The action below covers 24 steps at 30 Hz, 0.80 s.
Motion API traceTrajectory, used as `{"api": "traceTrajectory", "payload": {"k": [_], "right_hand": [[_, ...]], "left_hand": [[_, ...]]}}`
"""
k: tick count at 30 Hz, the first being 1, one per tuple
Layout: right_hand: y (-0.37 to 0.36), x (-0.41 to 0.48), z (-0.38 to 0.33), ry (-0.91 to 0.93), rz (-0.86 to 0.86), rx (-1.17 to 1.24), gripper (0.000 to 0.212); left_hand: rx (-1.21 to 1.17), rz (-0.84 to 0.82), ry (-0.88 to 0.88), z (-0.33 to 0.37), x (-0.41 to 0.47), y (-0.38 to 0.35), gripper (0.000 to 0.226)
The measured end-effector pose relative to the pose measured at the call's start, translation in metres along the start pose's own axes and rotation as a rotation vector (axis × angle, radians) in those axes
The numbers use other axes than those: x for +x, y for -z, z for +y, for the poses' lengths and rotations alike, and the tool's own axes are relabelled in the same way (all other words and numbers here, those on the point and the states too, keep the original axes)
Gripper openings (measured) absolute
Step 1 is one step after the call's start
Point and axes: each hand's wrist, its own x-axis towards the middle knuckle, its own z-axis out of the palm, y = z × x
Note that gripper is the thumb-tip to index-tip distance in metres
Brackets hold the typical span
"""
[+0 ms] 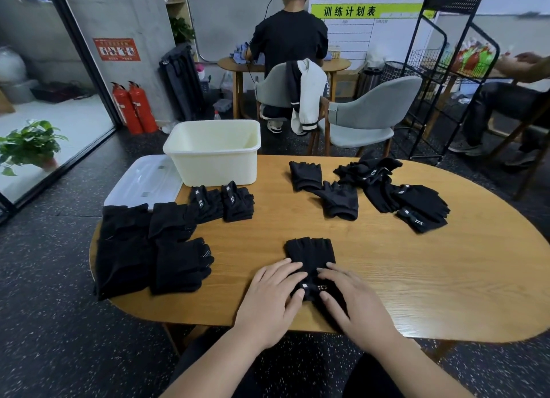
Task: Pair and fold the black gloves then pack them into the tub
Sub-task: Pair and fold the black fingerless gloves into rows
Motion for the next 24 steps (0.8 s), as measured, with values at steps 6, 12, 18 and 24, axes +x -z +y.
{"api": "traceTrajectory", "payload": {"k": [6, 12, 18, 24], "right_hand": [[-0.003, -0.001, 0.007, 0.028, 0.002, 0.005, 0.044], [-0.006, 0.001, 0.011, 0.056, 0.036, 0.026, 0.043], [-0.003, -0.001, 0.001, -0.071, 0.082, 0.100, 0.032], [0.003, -0.003, -0.001, -0.107, 0.111, 0.096, 0.048]], "left_hand": [[-0.060, 0.004, 0.035, 0.002, 0.001, 0.000, 0.058], [0.024, -0.047, -0.043, 0.005, -0.002, 0.006, 0.063], [-0.083, 0.023, 0.010, -0.001, -0.001, 0.003, 0.048], [-0.207, 0.103, 0.166, -0.005, 0.000, 0.000, 0.038]]}}
